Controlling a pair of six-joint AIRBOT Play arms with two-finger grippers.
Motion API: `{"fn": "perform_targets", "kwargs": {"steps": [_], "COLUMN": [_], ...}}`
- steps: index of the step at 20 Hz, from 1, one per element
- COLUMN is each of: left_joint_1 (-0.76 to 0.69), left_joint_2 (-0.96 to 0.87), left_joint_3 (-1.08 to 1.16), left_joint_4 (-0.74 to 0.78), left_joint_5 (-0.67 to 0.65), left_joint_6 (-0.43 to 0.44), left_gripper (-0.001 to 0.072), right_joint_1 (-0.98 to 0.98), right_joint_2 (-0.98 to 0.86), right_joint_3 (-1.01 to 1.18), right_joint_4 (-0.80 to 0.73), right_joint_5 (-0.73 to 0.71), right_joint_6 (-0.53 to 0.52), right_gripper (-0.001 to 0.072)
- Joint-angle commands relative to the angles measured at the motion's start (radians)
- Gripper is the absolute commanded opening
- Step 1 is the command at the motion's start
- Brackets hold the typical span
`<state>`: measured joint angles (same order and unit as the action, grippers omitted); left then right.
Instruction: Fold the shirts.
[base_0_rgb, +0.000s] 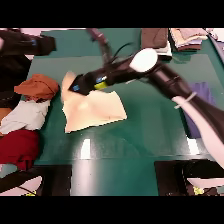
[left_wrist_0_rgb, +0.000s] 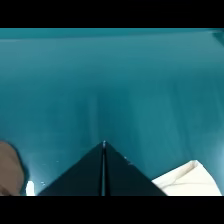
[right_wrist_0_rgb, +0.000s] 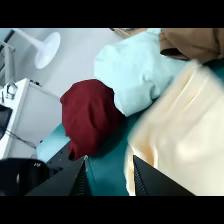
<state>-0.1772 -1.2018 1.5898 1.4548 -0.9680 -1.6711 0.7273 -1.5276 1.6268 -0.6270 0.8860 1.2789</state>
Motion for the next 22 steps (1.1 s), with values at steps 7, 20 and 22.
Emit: {"fn": "perform_targets", "kwargs": {"steps": [7,20,22], "left_joint_1": [0.031,0.031,0.031], "left_joint_2": [0.051,0.039,0.039], "left_joint_3": [-0.015,-0.063,-0.063], "left_joint_4": [-0.039,-0.127,-0.130], "left_joint_5": [-0.064,-0.050,-0.051], "left_joint_6": [0.024,0.083,0.083], "left_gripper": [0.0019,0.0019,0.0019], "right_joint_1": [-0.355,-0.345,-0.282], "right_joint_2": [0.159,-0.273,-0.343], "right_joint_3": [-0.314,-0.319,-0.237], "right_joint_4": [-0.243,0.014,0.034], "right_joint_5": [0.138,0.198,0.198], "right_joint_6": [0.022,-0.031,-0.032], "right_gripper": [0.0327,0.0598,0.0541]}}
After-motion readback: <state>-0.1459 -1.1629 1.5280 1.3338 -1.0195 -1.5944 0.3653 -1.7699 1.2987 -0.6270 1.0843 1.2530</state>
